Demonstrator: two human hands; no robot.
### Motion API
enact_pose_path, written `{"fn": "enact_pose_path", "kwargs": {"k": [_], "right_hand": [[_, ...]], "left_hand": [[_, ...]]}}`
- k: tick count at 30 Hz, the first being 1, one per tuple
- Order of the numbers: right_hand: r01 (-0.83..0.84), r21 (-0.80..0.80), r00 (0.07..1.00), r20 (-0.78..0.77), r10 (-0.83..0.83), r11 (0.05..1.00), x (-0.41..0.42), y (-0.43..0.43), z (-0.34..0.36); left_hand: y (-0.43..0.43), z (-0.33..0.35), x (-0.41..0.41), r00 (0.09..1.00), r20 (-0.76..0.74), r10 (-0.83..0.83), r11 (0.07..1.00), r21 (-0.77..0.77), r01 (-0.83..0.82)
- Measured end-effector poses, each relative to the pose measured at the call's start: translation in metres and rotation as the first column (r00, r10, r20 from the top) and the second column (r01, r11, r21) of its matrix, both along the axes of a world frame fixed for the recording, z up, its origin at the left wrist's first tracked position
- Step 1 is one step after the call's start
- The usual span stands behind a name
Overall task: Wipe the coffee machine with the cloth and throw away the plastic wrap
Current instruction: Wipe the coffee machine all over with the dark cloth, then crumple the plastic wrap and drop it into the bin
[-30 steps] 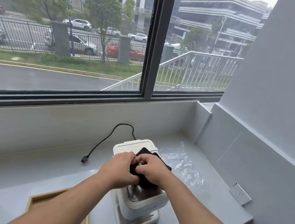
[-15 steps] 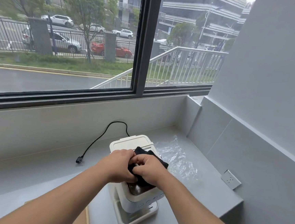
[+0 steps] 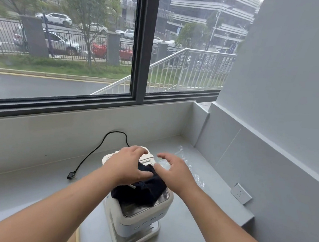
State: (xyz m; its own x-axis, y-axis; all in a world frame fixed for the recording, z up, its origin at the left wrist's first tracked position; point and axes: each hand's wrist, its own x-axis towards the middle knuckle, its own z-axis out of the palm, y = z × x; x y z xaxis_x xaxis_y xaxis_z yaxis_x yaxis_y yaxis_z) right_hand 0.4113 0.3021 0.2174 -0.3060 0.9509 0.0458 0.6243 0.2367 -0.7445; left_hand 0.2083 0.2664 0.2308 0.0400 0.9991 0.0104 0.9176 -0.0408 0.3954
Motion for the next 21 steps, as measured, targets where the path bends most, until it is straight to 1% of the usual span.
{"fn": "enact_pose_path", "kwargs": {"k": [1,3,8,11,17,21], "right_hand": [[-0.016,0.055,0.996,0.085,0.012,0.998,0.006,0.005,0.0],[-0.042,0.105,0.982,0.189,0.021,0.994,0.018,0.016,0.0],[-0.065,0.15,0.946,0.324,0.013,0.987,0.044,0.042,-0.003],[-0.05,0.169,0.937,0.349,-0.012,0.984,0.061,0.059,-0.008],[-0.022,0.16,0.915,0.401,-0.045,0.987,0.105,0.092,-0.027],[0.013,0.141,0.899,0.432,-0.073,0.99,0.139,0.114,-0.043]], "left_hand": [[0.004,-0.002,0.006,1.0,-0.003,0.005,1.0,0.009,-0.005],[0.011,-0.004,0.017,1.0,-0.013,0.009,1.0,0.019,-0.009],[0.036,-0.005,0.043,0.998,-0.055,0.005,0.999,0.035,-0.003],[0.054,-0.007,0.062,0.992,-0.125,-0.004,1.0,0.017,0.006],[0.089,-0.023,0.097,0.986,-0.166,-0.02,0.999,-0.044,0.013],[0.116,-0.036,0.119,0.988,-0.15,-0.035,0.994,-0.107,0.019]]}}
